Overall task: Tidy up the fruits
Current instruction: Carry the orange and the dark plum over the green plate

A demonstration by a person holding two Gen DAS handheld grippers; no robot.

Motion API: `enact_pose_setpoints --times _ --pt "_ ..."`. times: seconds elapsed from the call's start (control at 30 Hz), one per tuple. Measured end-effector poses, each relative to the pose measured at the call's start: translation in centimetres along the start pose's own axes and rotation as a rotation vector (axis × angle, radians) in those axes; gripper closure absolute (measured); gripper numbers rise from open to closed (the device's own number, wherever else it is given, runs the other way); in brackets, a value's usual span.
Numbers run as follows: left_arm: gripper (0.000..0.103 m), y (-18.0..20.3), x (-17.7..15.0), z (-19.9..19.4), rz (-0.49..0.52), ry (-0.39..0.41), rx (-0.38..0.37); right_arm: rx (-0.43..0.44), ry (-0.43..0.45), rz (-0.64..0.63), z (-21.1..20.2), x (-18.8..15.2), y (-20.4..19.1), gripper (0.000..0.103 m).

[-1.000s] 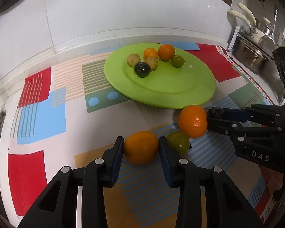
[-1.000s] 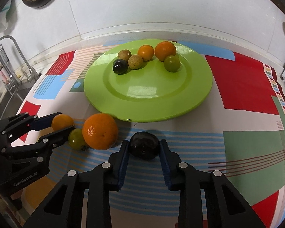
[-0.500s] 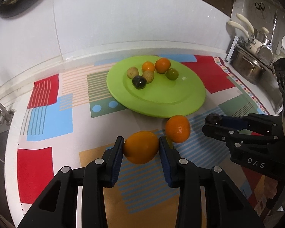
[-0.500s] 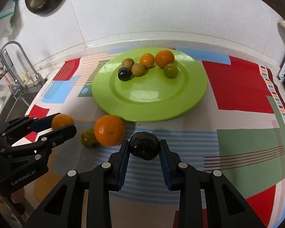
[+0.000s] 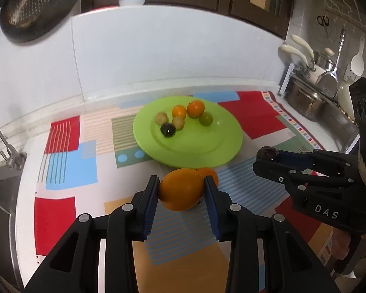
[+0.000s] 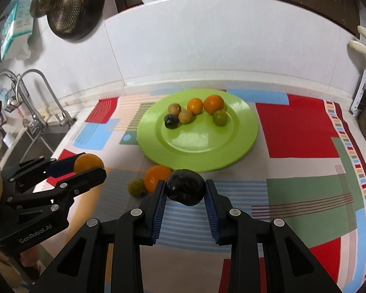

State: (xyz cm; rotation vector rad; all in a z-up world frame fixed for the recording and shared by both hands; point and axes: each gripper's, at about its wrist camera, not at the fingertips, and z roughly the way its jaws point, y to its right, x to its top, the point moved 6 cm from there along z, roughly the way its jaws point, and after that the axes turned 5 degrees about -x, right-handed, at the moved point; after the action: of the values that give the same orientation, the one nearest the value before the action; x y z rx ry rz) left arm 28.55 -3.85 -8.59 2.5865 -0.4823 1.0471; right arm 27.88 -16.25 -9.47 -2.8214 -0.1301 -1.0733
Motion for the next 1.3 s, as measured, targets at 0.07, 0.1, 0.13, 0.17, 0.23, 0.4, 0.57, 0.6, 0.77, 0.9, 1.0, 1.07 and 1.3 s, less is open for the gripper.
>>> enact_pose_setpoints --times 0.07,0.1,0.13,0.17,0.23,0.4,0.57,0.6,0.77,0.9,1.0,1.07,1.3 --pt "0.066 0.2 0.4 -0.4 0.001 0.012 -0.002 0.002 0.018 0.000 -0.6 0.3 0.0 0.071" --pt "0.066 0.4 0.7 -0.6 0.003 0.019 -0.005 0.002 0.027 -0.001 -0.9 0.5 0.0 0.071" --pt "0.066 0.5 0.9 -0.8 0.007 0.026 -0.003 0.001 0.038 -0.001 -1.3 0.7 0.0 0.071" --pt "0.066 0.6 1.2 -1.0 0.011 0.035 -0.002 0.000 0.048 -0.002 -1.6 0.9 0.1 0.071" --pt "0.066 0.9 1.6 -1.3 0.014 0.046 -0.006 -0.002 0.064 -0.004 -2.1 1.4 0.1 0.071" --pt "0.066 1.3 2.8 -1.6 0.016 0.070 -0.010 -0.007 0.100 -0.002 -3.0 2.4 0.4 0.071" --pt "0.066 1.4 3.9 -1.3 0.016 0.087 -0.010 -0.011 0.128 0.000 -3.3 3.5 0.7 0.071" --pt "0.066 1.4 4.1 -1.2 0.016 0.090 -0.009 -0.012 0.133 0.000 -3.3 3.7 0.8 0.071" --pt "0.066 1.3 5.2 -0.4 0.024 0.103 0.001 -0.015 0.147 0.001 -3.0 4.7 1.2 0.071" --pt "0.066 1.1 5.9 0.8 0.029 0.099 0.007 -0.018 0.150 0.006 -2.3 5.5 1.6 0.071" --pt "0.066 0.9 6.4 1.6 0.030 0.094 0.010 -0.021 0.148 0.007 -1.6 6.0 1.9 0.071" --pt "0.066 0.9 6.8 2.2 0.034 0.093 0.014 -0.023 0.145 0.007 -1.1 6.3 2.2 0.071" --pt "0.066 0.5 7.9 3.8 0.033 0.087 0.013 -0.023 0.137 0.008 0.6 7.3 2.8 0.071"
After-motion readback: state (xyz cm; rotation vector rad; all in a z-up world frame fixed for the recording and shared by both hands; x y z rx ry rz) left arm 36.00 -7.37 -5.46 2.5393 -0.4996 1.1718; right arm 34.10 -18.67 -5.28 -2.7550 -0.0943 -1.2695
